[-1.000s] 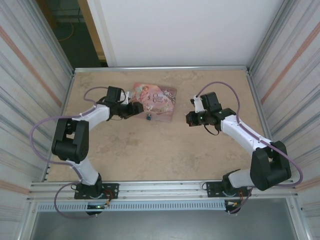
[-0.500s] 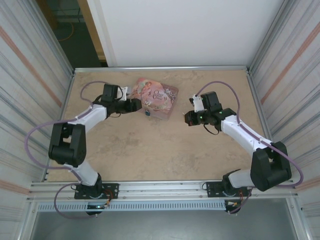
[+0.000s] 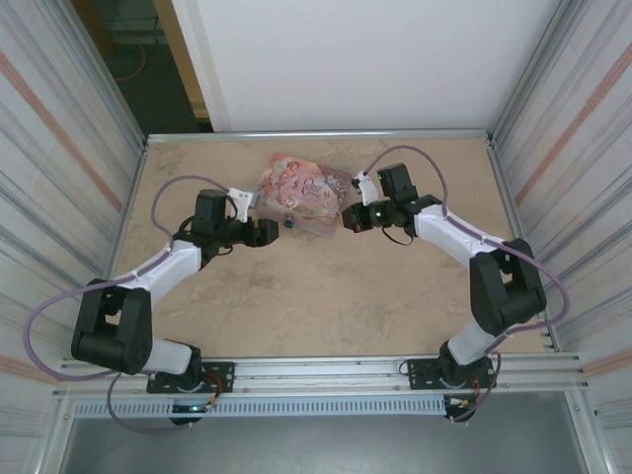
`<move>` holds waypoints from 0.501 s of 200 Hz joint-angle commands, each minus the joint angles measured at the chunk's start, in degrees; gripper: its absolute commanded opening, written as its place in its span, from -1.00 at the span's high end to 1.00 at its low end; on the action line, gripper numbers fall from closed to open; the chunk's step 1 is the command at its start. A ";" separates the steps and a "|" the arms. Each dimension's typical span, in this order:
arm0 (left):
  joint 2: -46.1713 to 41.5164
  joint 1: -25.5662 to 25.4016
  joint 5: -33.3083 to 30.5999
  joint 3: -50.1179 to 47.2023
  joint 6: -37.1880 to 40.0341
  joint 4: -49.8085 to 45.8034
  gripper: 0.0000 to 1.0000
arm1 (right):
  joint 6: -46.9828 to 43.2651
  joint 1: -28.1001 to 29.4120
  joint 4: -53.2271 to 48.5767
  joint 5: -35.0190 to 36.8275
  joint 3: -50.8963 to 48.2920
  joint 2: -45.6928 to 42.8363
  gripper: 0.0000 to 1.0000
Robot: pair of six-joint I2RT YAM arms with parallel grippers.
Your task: Unlock the padlock with the key
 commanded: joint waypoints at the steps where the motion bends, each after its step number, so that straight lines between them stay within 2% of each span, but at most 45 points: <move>1: 0.54 -0.92 0.49 -0.61 4.47 5.88 -0.35 | 3.97 0.29 4.26 -1.75 3.56 3.80 1.00; 52: 5.93 -2.18 0.96 -0.67 7.67 15.62 -0.35 | 10.09 0.90 6.53 0.09 9.73 11.71 1.00; 100: 10.80 -2.18 2.54 -1.86 7.60 24.55 -0.35 | 15.84 0.15 12.65 -2.15 10.47 16.63 1.00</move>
